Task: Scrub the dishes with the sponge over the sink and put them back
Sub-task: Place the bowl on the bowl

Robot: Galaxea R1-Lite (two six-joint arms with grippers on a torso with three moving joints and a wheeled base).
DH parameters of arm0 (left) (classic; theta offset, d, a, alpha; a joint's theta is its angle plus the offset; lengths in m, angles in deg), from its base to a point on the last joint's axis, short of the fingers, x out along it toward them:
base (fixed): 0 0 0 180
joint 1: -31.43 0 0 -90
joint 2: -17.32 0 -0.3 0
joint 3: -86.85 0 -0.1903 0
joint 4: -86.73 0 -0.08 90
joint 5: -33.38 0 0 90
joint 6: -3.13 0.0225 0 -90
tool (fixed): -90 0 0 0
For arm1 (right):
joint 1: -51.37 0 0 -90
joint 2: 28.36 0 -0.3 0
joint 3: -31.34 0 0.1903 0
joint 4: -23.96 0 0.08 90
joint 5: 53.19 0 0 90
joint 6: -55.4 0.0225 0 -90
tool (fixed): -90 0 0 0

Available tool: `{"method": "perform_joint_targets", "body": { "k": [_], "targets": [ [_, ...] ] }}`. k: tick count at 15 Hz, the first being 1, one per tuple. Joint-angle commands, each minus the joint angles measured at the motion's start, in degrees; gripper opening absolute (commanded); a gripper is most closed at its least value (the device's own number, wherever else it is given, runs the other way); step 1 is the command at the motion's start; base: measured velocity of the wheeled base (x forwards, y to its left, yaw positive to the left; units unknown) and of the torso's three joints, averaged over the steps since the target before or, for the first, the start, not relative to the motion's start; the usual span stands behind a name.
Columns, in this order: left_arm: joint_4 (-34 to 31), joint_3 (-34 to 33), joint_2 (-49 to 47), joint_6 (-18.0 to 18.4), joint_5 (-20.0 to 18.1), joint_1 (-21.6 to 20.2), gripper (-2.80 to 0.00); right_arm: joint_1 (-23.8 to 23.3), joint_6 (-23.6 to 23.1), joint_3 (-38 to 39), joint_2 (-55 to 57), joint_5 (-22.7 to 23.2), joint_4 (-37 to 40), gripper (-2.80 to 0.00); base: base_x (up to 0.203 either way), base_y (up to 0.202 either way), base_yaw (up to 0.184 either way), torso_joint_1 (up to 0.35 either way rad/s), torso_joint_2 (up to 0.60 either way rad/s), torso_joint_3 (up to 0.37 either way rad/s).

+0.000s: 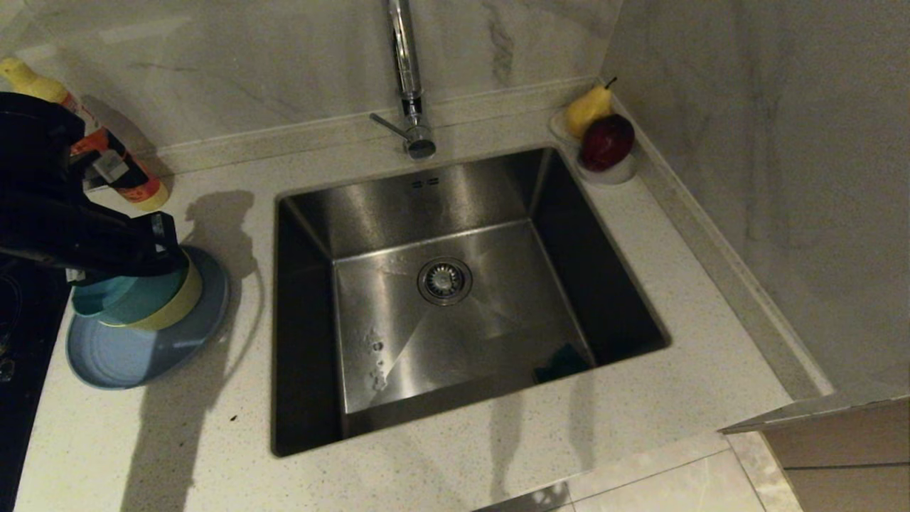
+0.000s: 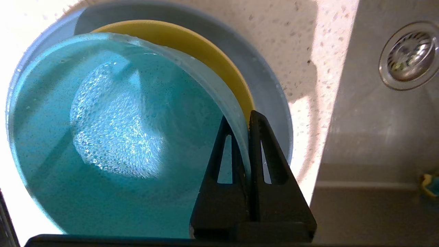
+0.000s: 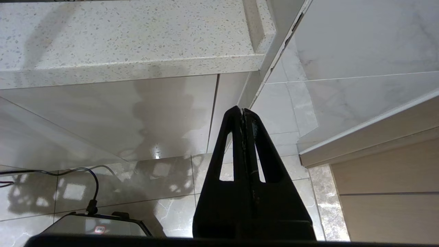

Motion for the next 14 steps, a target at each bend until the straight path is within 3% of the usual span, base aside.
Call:
{"method": "perform_joint_targets", "body": {
  "k": [1, 2, 7, 10, 13, 14],
  "targets": [
    [-0.2, -0.6, -0.2, 0.1, 0.0, -0.1, -2.8, 0.0, -0.1, 0.0, 0.0, 0.0, 0.0, -2.8, 0.0, 0.0, 0.0, 0.0, 0.0, 0.0],
    [-0.1, -0.4, -0.3, 0.1, 0.0, -0.1, 0.0, 0.0, -0.1, 0.0, 0.0, 0.0, 0.0, -2.8, 0.0, 0.0, 0.0, 0.0, 0.0, 0.0],
    [1.9, 0.7, 0.2, -0.9, -0.6, -0.1, 0.0, 0.0, -0.1, 0.0, 0.0, 0.0, 0.0, -2.8, 0.0, 0.0, 0.0, 0.0, 0.0, 0.0],
    [6.4, 3.4, 3.4, -6.4, -0.8, -0.1, 0.0, 0.0, -0.1, 0.0, 0.0, 0.0, 0.0, -2.8, 0.0, 0.0, 0.0, 0.0, 0.0, 0.0],
    [6.7, 4.9, 7.2, -7.4, -0.7, -0.1, 0.0, 0.0, -0.1, 0.1, 0.0, 0.0, 0.0, -2.8, 0.0, 0.0, 0.0, 0.0, 0.0, 0.0],
    [6.6, 4.5, 8.1, -7.2, -0.6, -0.1, -2.8, 0.0, -0.1, 0.1, 0.0, 0.0, 0.0, -2.8, 0.0, 0.0, 0.0, 0.0, 0.0, 0.0]
  ]
}}
